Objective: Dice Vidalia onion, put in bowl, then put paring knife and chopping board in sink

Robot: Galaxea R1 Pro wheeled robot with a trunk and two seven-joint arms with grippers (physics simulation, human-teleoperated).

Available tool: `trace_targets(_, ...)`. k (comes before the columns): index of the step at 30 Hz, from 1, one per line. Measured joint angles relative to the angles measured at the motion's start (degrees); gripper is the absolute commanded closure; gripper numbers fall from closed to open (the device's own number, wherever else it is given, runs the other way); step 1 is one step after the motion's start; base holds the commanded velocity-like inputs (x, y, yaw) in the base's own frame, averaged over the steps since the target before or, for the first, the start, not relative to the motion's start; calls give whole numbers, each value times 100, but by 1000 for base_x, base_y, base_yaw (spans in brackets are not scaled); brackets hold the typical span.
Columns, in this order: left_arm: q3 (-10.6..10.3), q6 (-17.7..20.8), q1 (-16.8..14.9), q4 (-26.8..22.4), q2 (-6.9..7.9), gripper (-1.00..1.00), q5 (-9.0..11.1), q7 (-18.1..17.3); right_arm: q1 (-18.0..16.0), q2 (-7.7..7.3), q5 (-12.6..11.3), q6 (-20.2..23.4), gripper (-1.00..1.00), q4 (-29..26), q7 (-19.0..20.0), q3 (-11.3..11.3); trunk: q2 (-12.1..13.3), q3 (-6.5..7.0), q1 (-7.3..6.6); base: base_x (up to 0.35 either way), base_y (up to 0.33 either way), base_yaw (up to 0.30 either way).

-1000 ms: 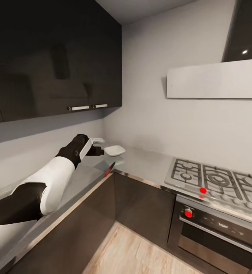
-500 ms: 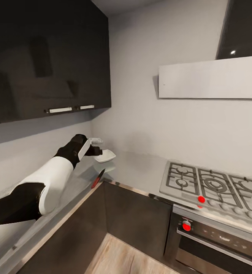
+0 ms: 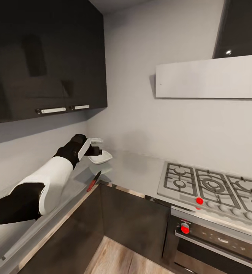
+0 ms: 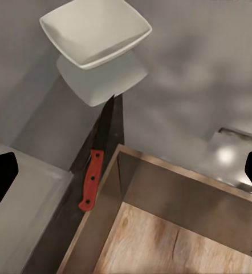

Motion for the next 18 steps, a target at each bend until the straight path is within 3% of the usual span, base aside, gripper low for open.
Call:
trace_targets(10,45,22,8,-15,155,-100,0,30,0,7,0,4,-100,5,-2,3,0,-45,0,14,0,0)
trace_targets(12,323,25,9,-15,188,-100,-1,32,0,7,0,4,-100,5,-3,4,0,-46,0,0,0,0)
trace_targets(16,1140,20,14,-14,189,-100,-10,106,0,7,0,1,-100,5,-2,3,0,-47,0,0,0,0)
trace_targets(18,1367,15,20,-14,170,-100,-14,302,0,8,0,2,-100,5,-3,4,0,-47,0,0,0,0)
